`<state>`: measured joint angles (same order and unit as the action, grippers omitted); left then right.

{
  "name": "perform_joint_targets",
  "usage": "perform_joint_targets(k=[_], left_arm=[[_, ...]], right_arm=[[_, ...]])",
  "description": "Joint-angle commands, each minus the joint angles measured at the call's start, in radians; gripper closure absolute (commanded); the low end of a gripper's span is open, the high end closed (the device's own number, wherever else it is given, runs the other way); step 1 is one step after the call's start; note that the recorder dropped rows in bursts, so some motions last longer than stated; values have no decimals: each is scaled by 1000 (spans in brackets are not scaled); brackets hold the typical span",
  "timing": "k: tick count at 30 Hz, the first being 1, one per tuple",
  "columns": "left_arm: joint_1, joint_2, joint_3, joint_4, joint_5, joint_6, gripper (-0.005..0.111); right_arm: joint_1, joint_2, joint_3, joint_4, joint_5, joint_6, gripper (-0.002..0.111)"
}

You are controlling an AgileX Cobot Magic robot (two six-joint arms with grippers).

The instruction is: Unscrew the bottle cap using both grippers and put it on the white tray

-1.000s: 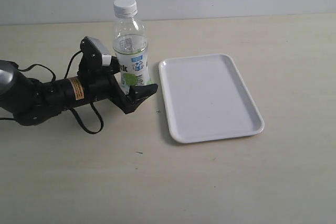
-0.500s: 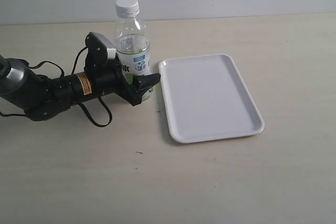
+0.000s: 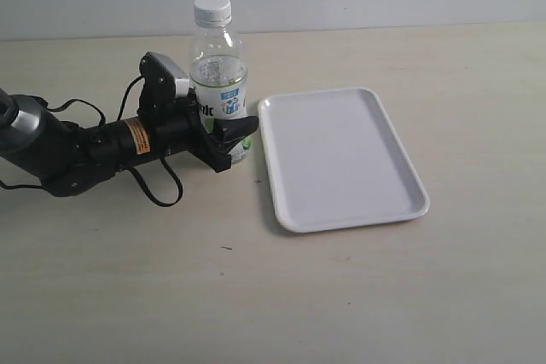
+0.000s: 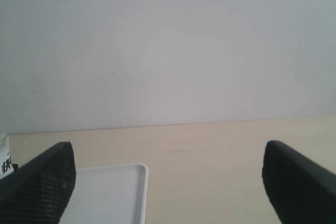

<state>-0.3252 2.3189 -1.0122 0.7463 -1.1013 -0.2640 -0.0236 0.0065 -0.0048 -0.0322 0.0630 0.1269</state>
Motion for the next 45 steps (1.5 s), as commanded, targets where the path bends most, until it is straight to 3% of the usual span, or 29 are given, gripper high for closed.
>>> perform_joint_targets(k=[1, 13, 19, 26, 32, 45], left_arm=[[-2, -25, -3, 57, -13, -42, 107], [48, -99, -3, 166, -3, -193, 107], [98, -182, -3, 419, 19, -333, 107], [100, -323, -3, 654, 233, -449, 107], [106, -328, -3, 625, 221, -450, 107], [106, -186, -3, 464, 24, -315, 107]], right_arm=[[1, -7, 5, -1, -4, 1, 18], [1, -7, 5, -1, -4, 1, 18], [1, -7, 5, -1, -15, 1, 18], [1, -7, 5, -1, -5, 1, 18], [1, -7, 5, -1, -5, 1, 18], [1, -7, 5, -94, -6, -54, 18]])
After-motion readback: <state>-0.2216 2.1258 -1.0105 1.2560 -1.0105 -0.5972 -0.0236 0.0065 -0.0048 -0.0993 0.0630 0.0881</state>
